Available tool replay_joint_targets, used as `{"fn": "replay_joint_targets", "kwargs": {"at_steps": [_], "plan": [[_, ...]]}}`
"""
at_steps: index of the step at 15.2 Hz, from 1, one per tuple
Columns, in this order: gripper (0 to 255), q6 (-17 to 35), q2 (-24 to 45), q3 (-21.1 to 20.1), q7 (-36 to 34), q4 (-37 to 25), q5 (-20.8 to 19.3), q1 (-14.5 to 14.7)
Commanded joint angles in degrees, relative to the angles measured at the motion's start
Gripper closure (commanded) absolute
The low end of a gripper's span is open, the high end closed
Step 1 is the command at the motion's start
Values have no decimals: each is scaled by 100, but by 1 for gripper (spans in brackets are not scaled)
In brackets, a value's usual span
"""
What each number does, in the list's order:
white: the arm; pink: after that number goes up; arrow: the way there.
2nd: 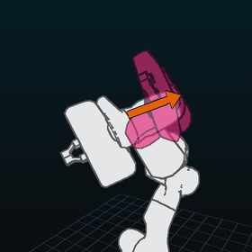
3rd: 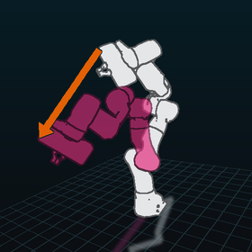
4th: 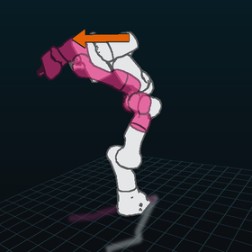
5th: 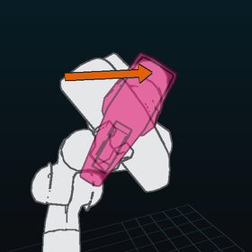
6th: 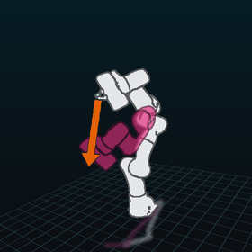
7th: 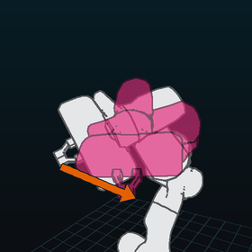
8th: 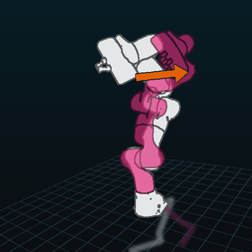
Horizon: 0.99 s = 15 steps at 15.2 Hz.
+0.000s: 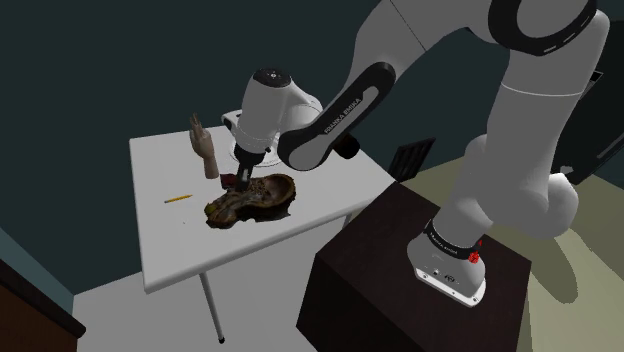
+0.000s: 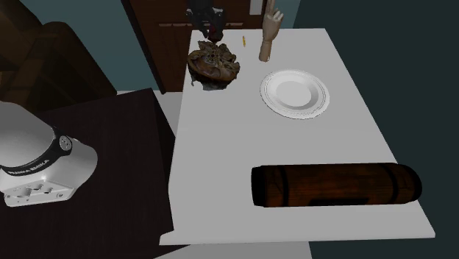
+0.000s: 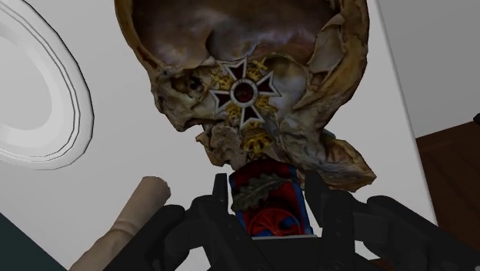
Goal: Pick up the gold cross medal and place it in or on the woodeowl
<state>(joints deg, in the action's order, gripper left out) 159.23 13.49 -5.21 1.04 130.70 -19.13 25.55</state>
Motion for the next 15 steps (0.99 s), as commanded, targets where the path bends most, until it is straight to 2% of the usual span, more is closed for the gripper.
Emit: {"fn": "replay_joint_targets", "kwargs": {"at_steps": [1,2,7,11,15], "plan": [[255,1,1,0,-1,-1,-1,0],[0,1,1,0,0,-1,0,0],[0,1,0,0,-1,0,-1,0],[0,-540,-750,-186,304,194,409,-68],[0,-540,-750,-181,305,194,410,-63]]}}
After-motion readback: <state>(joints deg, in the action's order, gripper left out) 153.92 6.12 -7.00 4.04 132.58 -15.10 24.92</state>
